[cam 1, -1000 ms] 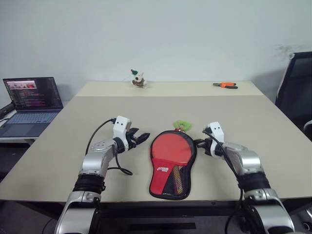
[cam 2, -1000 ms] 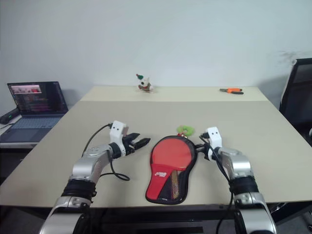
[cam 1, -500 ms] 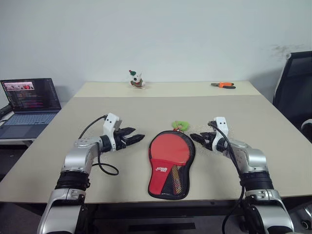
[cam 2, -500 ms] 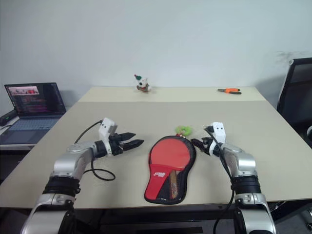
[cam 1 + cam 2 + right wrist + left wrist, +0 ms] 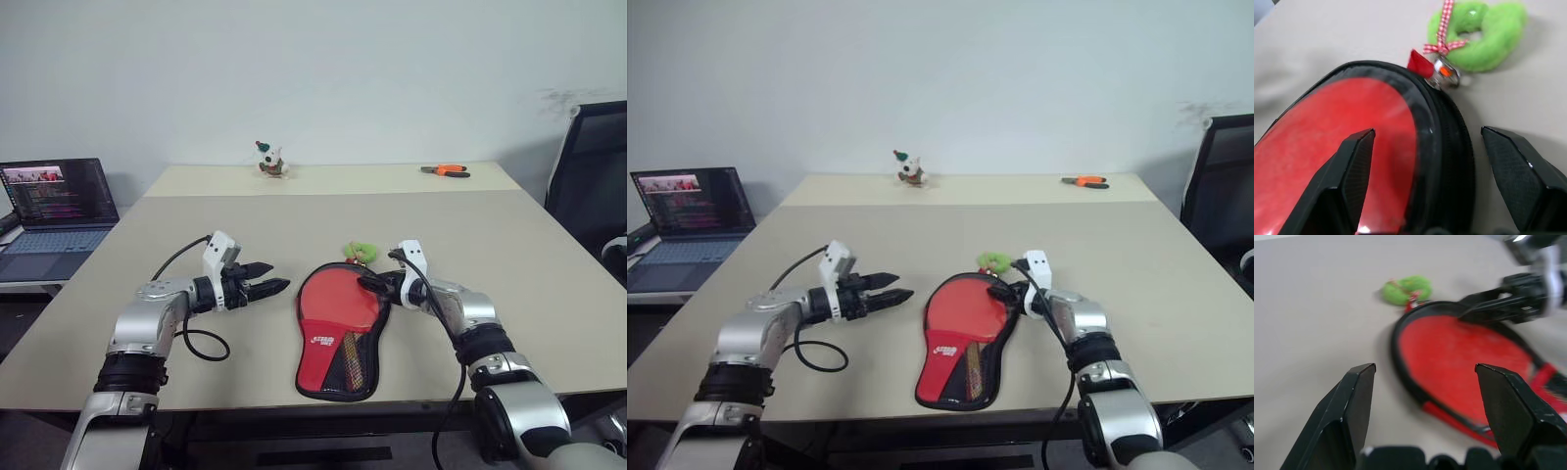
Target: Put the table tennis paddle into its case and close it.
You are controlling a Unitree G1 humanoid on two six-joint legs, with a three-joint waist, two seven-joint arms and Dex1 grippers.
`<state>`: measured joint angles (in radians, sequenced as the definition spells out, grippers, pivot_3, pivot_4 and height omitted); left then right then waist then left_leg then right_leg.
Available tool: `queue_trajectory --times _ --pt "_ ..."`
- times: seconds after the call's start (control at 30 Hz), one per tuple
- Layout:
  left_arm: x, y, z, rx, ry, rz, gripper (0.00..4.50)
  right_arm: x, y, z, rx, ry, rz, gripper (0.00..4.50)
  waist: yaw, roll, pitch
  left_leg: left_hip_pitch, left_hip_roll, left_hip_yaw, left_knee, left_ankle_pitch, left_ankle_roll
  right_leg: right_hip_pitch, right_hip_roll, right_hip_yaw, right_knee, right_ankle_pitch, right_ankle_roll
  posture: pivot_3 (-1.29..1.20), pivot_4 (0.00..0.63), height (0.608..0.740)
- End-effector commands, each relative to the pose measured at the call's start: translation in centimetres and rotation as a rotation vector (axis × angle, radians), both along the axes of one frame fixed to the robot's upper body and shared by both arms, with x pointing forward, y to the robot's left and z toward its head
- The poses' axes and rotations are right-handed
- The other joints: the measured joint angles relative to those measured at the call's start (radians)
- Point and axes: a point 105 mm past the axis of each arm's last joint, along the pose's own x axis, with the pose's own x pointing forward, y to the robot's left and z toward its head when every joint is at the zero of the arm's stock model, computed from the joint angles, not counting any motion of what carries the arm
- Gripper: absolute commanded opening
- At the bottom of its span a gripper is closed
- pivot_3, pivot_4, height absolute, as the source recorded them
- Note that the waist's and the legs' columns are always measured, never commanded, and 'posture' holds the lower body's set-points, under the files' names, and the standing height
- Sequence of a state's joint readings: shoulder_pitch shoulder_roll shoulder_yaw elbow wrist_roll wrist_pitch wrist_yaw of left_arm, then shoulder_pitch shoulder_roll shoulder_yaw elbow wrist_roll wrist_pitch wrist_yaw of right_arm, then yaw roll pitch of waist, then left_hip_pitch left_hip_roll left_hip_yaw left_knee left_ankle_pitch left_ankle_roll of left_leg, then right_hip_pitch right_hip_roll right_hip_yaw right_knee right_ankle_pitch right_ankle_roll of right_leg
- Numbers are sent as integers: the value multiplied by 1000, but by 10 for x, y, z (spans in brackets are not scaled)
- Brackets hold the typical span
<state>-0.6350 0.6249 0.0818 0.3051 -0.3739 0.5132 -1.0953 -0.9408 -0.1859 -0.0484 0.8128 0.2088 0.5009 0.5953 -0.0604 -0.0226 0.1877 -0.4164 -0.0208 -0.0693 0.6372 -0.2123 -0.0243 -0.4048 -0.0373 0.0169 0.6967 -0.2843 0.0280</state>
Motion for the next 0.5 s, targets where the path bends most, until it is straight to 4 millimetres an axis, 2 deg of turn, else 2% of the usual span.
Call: queue_trajectory --times 0.03,0.1,0.23,0.43,0.5 --pt "-15 -2 21 8 -57 -102 3553 4 10 9 -25 -54 50 3626 -1 0 0 0 0 0 0 0 0 0 0 0 0 0 0 0 150 740" --pt "-20 0 26 31 -70 -130 3553 4 13 7 -43 -55 69 3324 0 0 0 0 0 0 0 0 0 0 0 0 0 0 0 0 150 740" --pt "-22 7 31 72 -82 -134 3553 3 16 3 -63 -48 106 1917 -1 0 0 1 0 0 -1 0 0 0 0 1 0 0 0 0 150 740" --pt "-23 9 30 73 -80 -127 3553 -2 22 -1 -71 -38 174 92 -5 0 0 1 1 0 -1 0 0 0 1 0 0 0 0 0 150 740" --pt "-25 9 28 75 -77 -130 3553 -6 24 -1 -74 -39 210 21 -6 0 0 1 1 0 -1 0 0 0 1 0 0 0 0 0 150 740"
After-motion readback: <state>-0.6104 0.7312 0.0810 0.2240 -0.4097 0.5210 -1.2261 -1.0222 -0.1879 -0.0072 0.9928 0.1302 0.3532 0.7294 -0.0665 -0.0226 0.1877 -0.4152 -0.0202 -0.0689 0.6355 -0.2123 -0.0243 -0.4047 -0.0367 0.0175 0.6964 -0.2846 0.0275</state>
